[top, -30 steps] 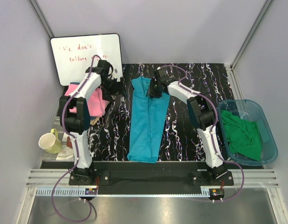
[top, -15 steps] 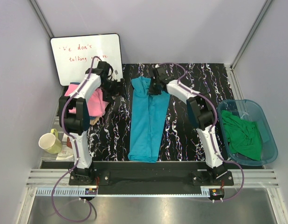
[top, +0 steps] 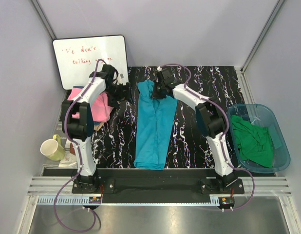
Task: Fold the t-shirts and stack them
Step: Rotate the tshirt 90 degrees
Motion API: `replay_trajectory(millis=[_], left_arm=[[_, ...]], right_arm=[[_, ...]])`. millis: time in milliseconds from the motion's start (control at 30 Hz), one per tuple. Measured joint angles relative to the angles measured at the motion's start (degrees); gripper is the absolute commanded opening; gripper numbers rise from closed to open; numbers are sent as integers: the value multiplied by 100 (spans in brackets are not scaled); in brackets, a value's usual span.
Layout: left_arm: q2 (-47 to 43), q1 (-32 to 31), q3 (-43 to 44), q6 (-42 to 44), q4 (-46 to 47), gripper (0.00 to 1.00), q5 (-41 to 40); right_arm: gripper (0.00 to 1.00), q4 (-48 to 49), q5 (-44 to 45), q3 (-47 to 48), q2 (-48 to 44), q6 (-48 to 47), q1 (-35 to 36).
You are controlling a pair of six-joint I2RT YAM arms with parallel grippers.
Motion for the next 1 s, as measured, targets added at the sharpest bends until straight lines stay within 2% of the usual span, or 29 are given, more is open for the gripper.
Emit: replay_trajectory(millis=[367,700,733,767,800,833,933,967,1000], left_arm=[[0,0,-13,22,2,99,50],[0,0,-74,22,4,99,107],[0,0,-79,22,2,99,107],[0,0,-90,22,7,99,107],[0,0,-98,22,7,99,109],[0,0,-103,22,2,99,111],[0,0,-151,22,17,99,149],[0,-7,-181,26,33,99,157],[0,-24,-212,35,42,99,168]], right_arm=[[1,142,726,-1117,-1327,-98,-68],[0,160,968,-2111,-1434,256,-516],[2,138,968,-2146,-1434,282,-529],[6,101,966,-2164,-1434,306,-538],[14,72,946,-2164,-1432,339,-540],[34,74,942,-2164,-1432,350,-538],[61,39,763,-2153,-1432,380,-533],[73,31,717,-2153,-1434,400,-531],[79,22,691,-2153,-1438,420,-531]])
